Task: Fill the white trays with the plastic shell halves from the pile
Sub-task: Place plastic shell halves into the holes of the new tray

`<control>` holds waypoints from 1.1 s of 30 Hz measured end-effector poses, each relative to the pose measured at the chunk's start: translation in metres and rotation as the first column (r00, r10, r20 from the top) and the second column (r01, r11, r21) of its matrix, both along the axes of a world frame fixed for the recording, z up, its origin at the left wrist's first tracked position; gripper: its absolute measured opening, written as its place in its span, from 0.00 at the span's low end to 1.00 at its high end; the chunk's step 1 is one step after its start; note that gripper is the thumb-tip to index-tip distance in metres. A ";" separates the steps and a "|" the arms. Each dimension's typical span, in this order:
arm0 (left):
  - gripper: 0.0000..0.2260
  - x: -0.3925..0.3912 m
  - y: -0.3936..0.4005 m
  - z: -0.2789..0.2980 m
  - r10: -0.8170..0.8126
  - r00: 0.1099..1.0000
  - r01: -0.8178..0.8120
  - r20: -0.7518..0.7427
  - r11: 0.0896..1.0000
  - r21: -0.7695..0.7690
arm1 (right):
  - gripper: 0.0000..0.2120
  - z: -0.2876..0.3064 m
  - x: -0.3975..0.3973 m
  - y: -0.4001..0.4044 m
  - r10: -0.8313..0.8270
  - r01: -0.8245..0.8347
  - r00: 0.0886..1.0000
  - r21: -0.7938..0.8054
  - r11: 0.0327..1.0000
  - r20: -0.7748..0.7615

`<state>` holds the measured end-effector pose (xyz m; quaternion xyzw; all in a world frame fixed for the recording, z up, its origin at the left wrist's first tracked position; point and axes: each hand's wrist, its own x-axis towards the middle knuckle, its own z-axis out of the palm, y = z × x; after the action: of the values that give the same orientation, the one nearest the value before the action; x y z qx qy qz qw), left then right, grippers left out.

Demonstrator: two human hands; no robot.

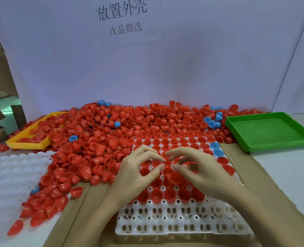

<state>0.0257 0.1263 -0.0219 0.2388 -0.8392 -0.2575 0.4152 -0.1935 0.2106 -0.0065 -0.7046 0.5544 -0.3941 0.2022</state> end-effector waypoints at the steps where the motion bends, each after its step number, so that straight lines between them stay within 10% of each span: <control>1: 0.05 0.001 0.000 -0.001 0.003 1.000 -0.003 0.012 1.000 -0.001 | 0.14 -0.001 0.000 -0.001 -0.015 0.014 0.999 -0.007 1.000 -0.031; 12: 0.06 0.001 0.004 -0.002 -0.073 0.989 0.074 0.129 0.997 -0.006 | 0.09 0.003 -0.008 0.000 0.101 -0.097 0.994 0.078 0.992 -0.040; 19: 0.16 0.002 0.009 0.002 -0.066 0.997 0.066 0.043 0.998 -0.011 | 0.08 0.013 -0.009 0.002 0.118 -0.130 0.948 0.020 0.991 0.295; 26: 0.15 0.004 0.007 0.005 -0.029 0.999 0.029 -0.020 1.000 0.002 | 0.16 0.015 -0.011 0.004 0.202 -0.239 0.924 0.076 0.968 0.324; 33: 0.22 0.002 0.008 0.003 -0.009 0.990 0.044 -0.141 0.967 0.251 | 0.17 0.010 -0.005 0.004 0.186 -0.218 0.930 0.071 0.973 0.316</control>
<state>0.0274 0.1342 -0.0188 0.2601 -0.7717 -0.3841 0.4351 -0.1981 0.2147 0.0030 -0.6765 0.4607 -0.4461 0.3622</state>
